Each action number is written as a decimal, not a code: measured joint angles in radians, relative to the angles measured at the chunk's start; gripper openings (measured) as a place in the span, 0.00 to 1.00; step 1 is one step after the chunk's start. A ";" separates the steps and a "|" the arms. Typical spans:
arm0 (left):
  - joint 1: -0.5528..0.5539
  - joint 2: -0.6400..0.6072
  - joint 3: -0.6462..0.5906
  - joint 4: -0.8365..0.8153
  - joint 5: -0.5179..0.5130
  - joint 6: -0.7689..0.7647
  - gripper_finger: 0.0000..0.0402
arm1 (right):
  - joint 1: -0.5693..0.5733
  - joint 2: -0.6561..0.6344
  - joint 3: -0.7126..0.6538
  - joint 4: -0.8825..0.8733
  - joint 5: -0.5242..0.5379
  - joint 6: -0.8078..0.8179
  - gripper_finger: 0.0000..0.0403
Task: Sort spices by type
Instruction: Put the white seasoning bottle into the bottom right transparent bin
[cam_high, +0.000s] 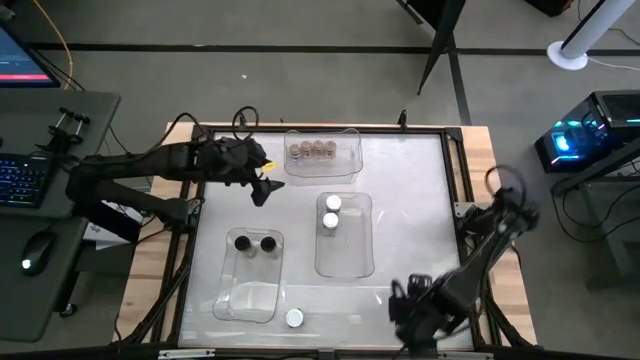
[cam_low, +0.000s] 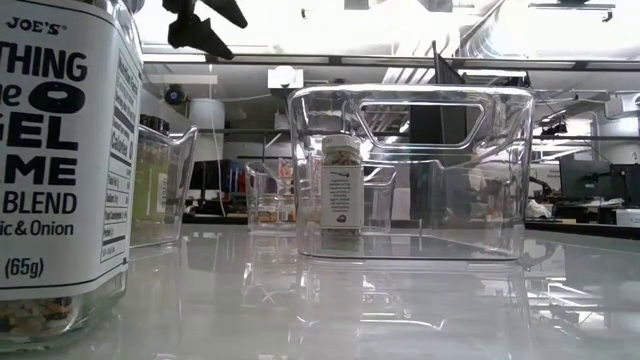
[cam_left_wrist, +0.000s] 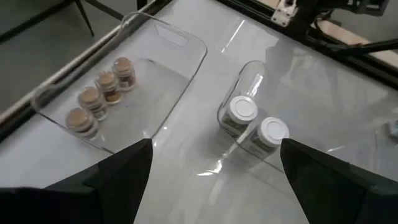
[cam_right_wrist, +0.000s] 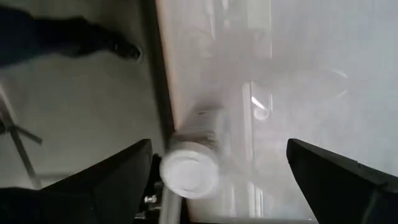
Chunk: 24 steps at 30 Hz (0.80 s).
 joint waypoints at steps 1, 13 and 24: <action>0.005 -0.004 0.000 -0.001 0.000 0.017 0.85 | 0.008 0.039 0.034 -0.013 -0.014 -0.015 0.92; 0.075 -0.012 0.000 0.009 0.045 0.119 0.85 | 0.106 0.221 0.186 -0.046 -0.060 0.132 0.92; 0.091 -0.012 0.000 0.015 0.047 0.091 0.85 | 0.107 0.220 0.165 -0.169 0.043 0.097 0.92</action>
